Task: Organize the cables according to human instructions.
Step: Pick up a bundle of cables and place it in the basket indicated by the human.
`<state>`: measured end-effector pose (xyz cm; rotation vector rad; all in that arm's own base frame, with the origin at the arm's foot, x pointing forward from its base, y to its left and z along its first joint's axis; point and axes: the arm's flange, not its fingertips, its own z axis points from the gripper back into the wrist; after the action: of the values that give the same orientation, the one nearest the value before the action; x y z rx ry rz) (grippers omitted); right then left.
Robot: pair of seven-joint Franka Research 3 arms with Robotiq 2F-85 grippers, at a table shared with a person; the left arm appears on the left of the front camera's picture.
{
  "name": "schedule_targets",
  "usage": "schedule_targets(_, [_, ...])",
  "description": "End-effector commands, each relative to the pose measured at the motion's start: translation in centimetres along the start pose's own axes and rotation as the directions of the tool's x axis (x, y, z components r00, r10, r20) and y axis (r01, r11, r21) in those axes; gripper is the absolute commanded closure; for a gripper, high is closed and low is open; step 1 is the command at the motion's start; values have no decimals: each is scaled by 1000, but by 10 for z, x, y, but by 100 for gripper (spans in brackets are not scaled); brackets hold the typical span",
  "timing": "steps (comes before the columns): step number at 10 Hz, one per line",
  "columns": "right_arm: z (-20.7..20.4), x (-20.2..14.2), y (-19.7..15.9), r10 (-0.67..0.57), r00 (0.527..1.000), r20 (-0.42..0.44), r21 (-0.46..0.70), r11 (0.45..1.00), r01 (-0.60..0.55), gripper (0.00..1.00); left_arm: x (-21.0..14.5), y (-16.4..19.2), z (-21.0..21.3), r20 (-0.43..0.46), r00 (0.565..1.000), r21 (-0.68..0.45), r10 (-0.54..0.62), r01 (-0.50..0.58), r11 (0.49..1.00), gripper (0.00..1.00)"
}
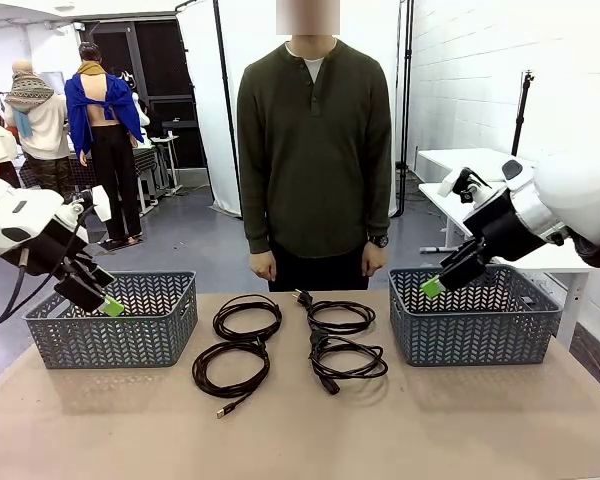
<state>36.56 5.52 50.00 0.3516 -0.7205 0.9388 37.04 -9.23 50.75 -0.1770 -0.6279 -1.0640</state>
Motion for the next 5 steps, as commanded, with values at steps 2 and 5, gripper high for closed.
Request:
schedule_targets(2, [0, 0, 0, 0, 1000, 0, 0, 1000, 0, 0, 0, 0, 0, 0, 1000, 0, 0, 0, 1000, 0])
schedule_targets(5, [0, 0, 0, 0, 1000, 0, 0, 1000, 0, 0, 0, 0, 0, 0, 1000, 0, 0, 0, 1000, 0])
